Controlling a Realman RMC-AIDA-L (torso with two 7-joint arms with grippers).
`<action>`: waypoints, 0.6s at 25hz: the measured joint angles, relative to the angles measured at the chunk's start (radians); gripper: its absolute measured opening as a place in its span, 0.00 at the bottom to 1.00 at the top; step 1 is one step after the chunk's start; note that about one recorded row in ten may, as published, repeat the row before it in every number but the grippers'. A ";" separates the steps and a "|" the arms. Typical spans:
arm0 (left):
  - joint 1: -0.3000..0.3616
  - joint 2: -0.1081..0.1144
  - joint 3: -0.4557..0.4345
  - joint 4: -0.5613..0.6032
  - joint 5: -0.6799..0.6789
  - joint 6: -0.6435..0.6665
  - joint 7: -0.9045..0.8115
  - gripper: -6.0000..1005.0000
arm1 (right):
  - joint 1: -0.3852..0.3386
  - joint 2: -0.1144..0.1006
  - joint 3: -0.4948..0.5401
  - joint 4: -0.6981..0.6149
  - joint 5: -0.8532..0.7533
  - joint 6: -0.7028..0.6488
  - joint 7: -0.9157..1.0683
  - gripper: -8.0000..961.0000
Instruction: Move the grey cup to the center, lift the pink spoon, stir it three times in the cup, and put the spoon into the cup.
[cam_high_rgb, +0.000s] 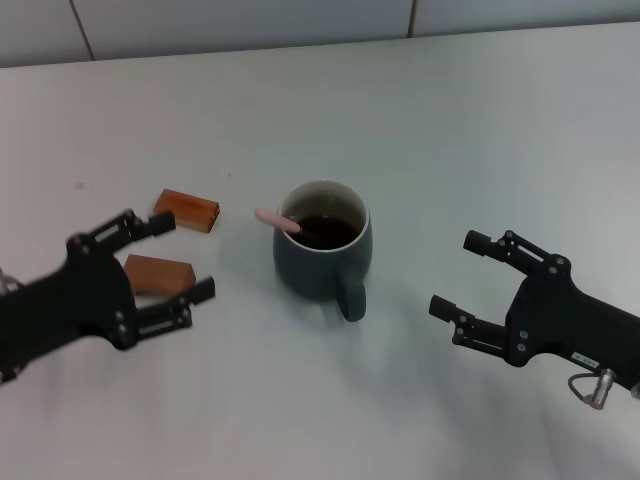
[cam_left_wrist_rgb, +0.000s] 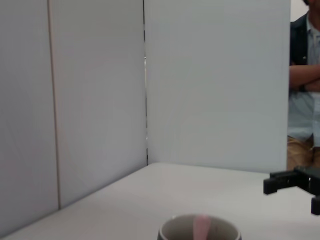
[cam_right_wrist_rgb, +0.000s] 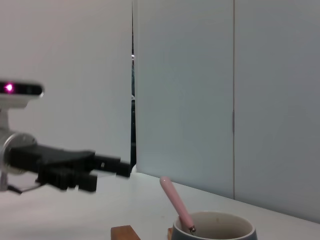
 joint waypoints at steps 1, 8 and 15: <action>0.000 0.000 0.000 -0.046 -0.002 -0.016 0.040 0.86 | 0.000 0.000 0.000 0.000 0.000 0.000 0.000 0.88; -0.013 0.002 0.008 -0.122 0.000 -0.064 0.058 0.86 | 0.001 0.000 -0.002 -0.002 0.001 0.001 0.000 0.88; -0.019 0.001 0.009 -0.125 0.001 -0.070 0.056 0.86 | 0.009 0.000 0.001 -0.003 0.001 0.005 0.000 0.88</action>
